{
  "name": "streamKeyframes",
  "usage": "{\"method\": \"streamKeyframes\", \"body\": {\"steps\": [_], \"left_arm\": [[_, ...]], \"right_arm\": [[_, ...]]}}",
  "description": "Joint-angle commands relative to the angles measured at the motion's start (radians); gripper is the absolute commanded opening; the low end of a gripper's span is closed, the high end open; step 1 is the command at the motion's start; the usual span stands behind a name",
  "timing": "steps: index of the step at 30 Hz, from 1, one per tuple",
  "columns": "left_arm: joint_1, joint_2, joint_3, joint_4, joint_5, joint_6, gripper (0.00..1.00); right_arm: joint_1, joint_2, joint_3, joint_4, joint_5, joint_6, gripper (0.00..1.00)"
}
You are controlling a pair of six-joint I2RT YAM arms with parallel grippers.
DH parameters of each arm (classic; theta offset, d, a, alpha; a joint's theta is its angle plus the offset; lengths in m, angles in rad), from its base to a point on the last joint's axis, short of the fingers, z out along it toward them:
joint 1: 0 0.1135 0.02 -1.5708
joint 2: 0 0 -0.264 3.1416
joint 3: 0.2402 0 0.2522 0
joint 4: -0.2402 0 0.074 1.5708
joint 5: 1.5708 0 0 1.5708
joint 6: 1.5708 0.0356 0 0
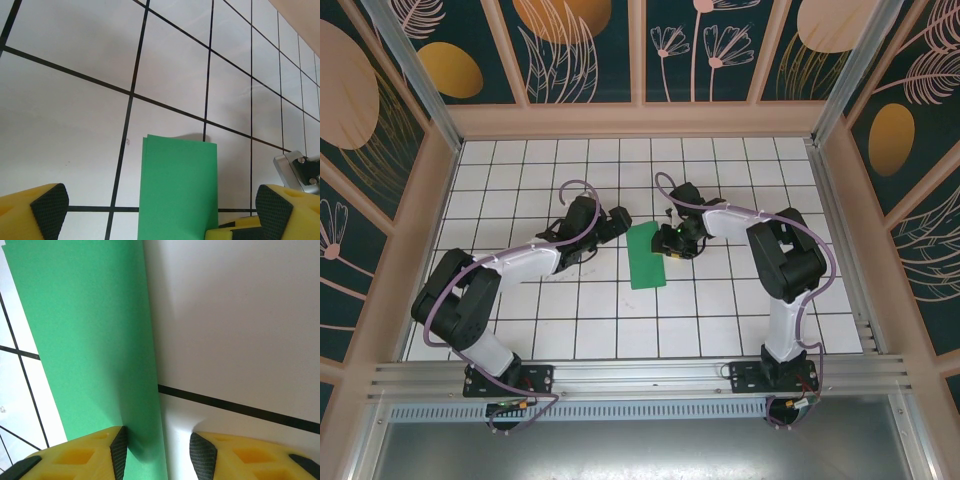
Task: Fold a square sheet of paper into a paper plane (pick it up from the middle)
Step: Hold the square sheet of paper at the center of the table.
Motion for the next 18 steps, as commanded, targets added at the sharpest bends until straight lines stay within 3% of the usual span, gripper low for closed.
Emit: {"method": "streamKeyframes", "body": {"steps": [1, 8, 18], "left_arm": [[0.0, 0.015, 0.024, 0.019, -0.003, 0.027, 0.94], [-0.001, 0.042, 0.025, 0.061, 0.063, 0.031, 0.9], [-0.001, 0.092, 0.021, 0.164, 0.218, -0.012, 0.74]], "right_arm": [[-0.003, 0.222, -0.095, 0.041, 0.237, -0.027, 0.46], [0.0, 0.233, -0.095, 0.028, 0.264, -0.073, 0.46], [-0.001, 0.253, -0.08, 0.028, 0.274, -0.074, 0.46]]}}
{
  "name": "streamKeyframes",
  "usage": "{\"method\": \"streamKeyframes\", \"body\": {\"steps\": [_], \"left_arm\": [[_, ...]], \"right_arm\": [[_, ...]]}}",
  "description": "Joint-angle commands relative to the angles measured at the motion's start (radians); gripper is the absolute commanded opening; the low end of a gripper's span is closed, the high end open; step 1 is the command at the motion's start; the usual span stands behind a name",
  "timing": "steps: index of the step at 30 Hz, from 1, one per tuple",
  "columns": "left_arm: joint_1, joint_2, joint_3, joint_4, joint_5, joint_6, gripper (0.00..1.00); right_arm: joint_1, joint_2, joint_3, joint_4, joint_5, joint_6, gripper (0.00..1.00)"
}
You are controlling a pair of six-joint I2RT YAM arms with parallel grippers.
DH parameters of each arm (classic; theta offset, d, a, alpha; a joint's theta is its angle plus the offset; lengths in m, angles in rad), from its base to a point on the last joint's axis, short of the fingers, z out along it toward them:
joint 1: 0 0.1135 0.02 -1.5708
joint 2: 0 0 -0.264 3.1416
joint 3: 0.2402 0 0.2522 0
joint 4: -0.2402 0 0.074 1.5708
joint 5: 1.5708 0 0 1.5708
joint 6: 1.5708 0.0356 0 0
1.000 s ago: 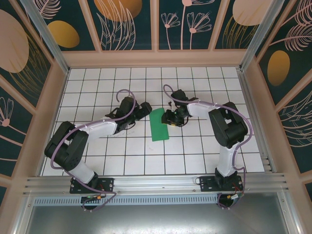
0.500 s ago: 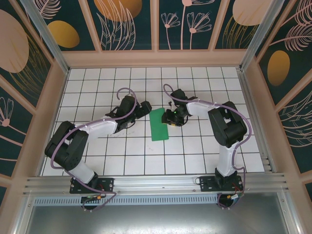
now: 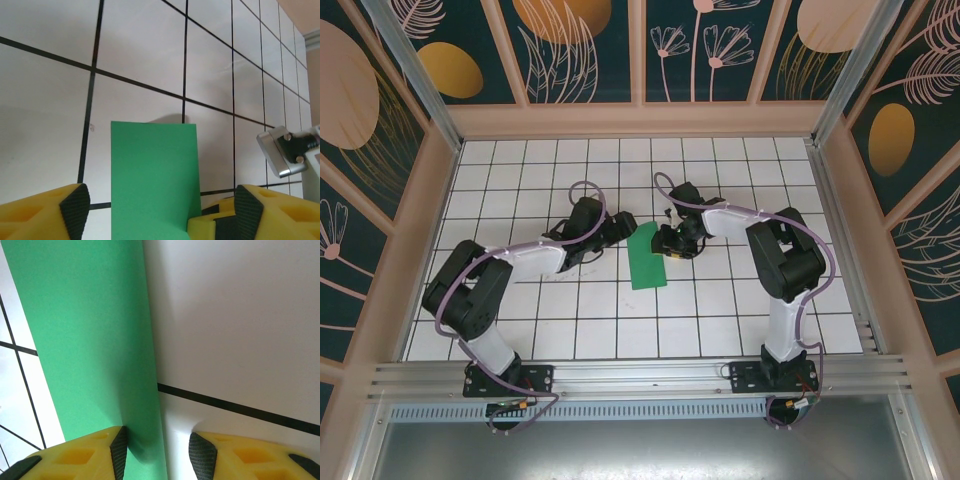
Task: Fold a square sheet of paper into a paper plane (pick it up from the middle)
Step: Hold the square sheet of paper at the center of the table.
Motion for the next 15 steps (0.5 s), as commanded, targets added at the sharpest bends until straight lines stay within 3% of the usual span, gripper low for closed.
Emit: {"method": "streamKeyframes", "body": {"steps": [1, 7, 15], "left_arm": [[0.0, 0.043, 0.017, 0.067, 0.071, -0.017, 0.72], [0.0, 0.082, 0.019, 0.105, 0.13, -0.037, 0.55], [-0.001, 0.106, 0.023, 0.12, 0.164, -0.044, 0.44]], "right_arm": [[-0.001, 0.246, -0.09, 0.046, 0.27, -0.04, 0.47], [-0.001, 0.258, -0.087, 0.056, 0.271, -0.021, 0.47], [0.0, 0.265, -0.088, 0.058, 0.277, -0.024, 0.47]]}}
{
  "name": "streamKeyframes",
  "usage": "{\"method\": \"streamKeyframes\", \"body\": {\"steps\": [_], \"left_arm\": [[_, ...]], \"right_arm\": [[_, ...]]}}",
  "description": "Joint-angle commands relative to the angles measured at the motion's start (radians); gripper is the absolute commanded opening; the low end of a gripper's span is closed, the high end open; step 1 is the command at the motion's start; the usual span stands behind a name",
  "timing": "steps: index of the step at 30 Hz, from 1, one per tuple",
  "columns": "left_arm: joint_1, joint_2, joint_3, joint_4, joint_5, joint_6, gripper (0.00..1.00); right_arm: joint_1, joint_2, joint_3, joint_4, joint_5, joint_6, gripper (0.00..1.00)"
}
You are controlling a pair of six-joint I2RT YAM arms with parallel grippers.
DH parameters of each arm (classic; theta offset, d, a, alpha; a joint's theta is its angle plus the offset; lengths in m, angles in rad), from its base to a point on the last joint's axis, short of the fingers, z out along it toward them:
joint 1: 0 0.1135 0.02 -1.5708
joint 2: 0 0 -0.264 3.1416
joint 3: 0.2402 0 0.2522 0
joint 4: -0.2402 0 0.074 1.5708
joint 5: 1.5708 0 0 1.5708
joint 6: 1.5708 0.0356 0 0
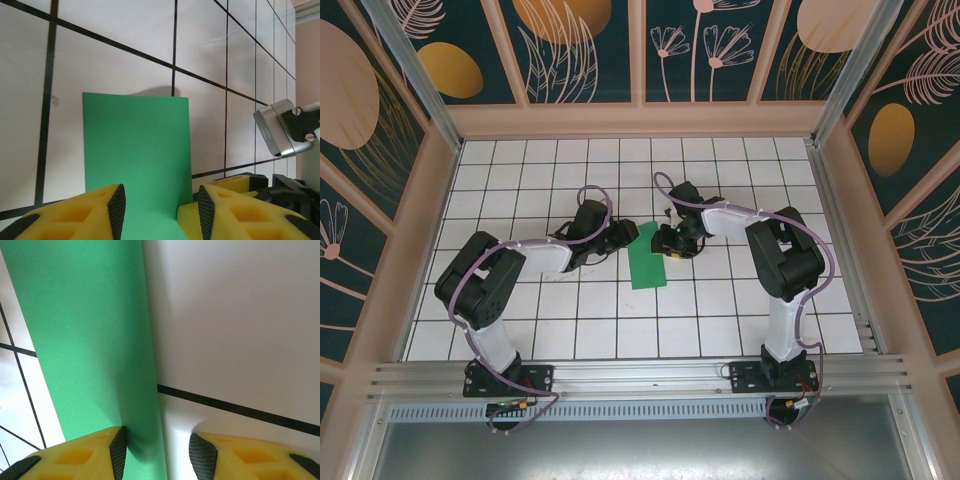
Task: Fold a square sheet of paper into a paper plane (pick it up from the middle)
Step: Hold the square sheet of paper at the center of the table.
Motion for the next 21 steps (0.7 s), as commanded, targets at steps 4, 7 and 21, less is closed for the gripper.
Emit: {"method": "streamKeyframes", "body": {"steps": [4, 7, 21], "left_arm": [[-0.001, 0.036, 0.028, 0.042, 0.052, -0.008, 0.4], [-0.001, 0.049, 0.034, 0.041, 0.068, -0.007, 0.37], [-0.002, 0.128, 0.075, -0.026, 0.109, -0.001, 0.09]], "right_arm": [[0.0, 0.261, -0.099, 0.067, 0.29, -0.034, 0.47], [0.0, 0.262, -0.101, 0.068, 0.288, -0.033, 0.47], [0.006, 0.273, -0.102, 0.071, 0.291, -0.029, 0.48]]}}
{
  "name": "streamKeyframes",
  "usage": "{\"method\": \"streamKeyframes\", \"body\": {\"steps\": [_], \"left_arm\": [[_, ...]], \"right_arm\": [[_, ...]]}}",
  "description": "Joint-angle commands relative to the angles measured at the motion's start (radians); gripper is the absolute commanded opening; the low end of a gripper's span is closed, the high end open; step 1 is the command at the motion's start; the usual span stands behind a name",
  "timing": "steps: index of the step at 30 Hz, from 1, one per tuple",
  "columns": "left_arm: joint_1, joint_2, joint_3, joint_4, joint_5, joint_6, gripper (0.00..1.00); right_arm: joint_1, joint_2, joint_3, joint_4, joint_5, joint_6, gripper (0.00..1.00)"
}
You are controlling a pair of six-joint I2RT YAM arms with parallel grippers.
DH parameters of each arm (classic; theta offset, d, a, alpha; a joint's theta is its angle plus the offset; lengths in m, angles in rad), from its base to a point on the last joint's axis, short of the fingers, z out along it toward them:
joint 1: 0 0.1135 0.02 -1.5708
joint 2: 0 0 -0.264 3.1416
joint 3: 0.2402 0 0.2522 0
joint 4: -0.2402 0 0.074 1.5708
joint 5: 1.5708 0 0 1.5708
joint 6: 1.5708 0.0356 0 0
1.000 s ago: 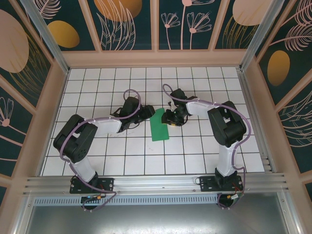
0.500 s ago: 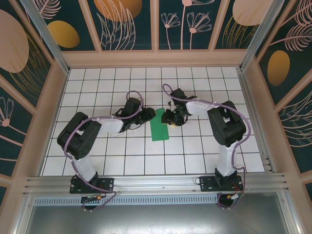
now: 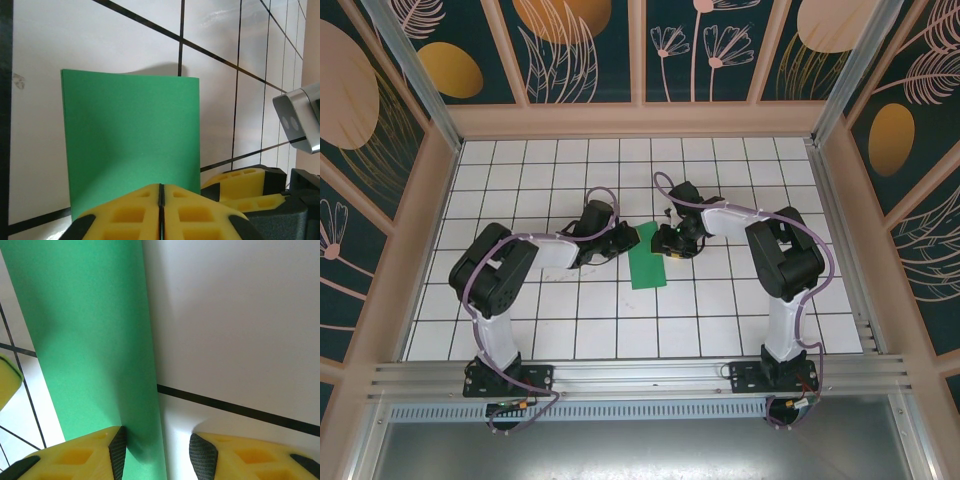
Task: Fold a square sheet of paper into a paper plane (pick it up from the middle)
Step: Hold the square sheet of paper at the center of the table.
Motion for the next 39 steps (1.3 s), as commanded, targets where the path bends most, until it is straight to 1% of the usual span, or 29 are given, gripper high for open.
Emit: {"method": "streamKeyframes", "body": {"steps": [1, 6, 11, 16, 21, 23, 26, 29, 33, 34, 36, 38, 39], "left_arm": [[-0.002, 0.034, 0.031, -0.041, 0.019, 0.006, 0.08], [-0.002, 0.061, 0.045, -0.089, 0.007, 0.006, 0.04], [-0.002, 0.081, 0.07, -0.171, -0.029, 0.015, 0.0], [-0.002, 0.111, 0.071, -0.239, -0.051, 0.025, 0.0], [-0.002, 0.127, 0.067, -0.28, -0.085, 0.034, 0.0], [-0.002, 0.132, 0.054, -0.278, -0.092, 0.038, 0.0], [-0.002, 0.144, 0.039, -0.27, -0.098, 0.051, 0.0], [-0.002, 0.158, 0.027, -0.263, -0.108, 0.063, 0.0], [-0.002, 0.184, 0.024, -0.247, -0.11, 0.066, 0.0], [-0.002, 0.187, 0.021, -0.243, -0.114, 0.062, 0.0], [-0.002, 0.187, 0.013, -0.237, -0.121, 0.057, 0.0], [-0.002, 0.192, 0.008, -0.24, -0.134, 0.05, 0.0], [-0.002, 0.195, 0.008, -0.249, -0.137, 0.05, 0.0]], "right_arm": [[0.007, 0.272, -0.103, 0.073, 0.291, -0.029, 0.48], [0.009, 0.273, -0.105, 0.073, 0.293, -0.026, 0.47], [0.011, 0.272, -0.108, 0.071, 0.293, -0.026, 0.47], [0.011, 0.243, -0.112, 0.071, 0.282, -0.021, 0.48], [0.009, 0.118, -0.101, 0.084, 0.221, 0.002, 0.49], [0.003, 0.036, -0.097, 0.098, 0.171, 0.026, 0.49], [-0.006, -0.084, -0.1, 0.119, 0.133, 0.072, 0.49], [-0.01, -0.187, -0.105, 0.122, 0.131, 0.094, 0.51], [-0.012, -0.25, -0.121, 0.15, 0.141, 0.1, 0.52], [-0.012, -0.247, -0.119, 0.163, 0.12, 0.099, 0.48], [-0.012, -0.22, -0.11, 0.199, 0.064, 0.097, 0.32], [-0.011, -0.179, -0.095, 0.241, 0.005, 0.108, 0.13], [-0.009, -0.163, -0.09, 0.26, -0.015, 0.113, 0.07]]}}
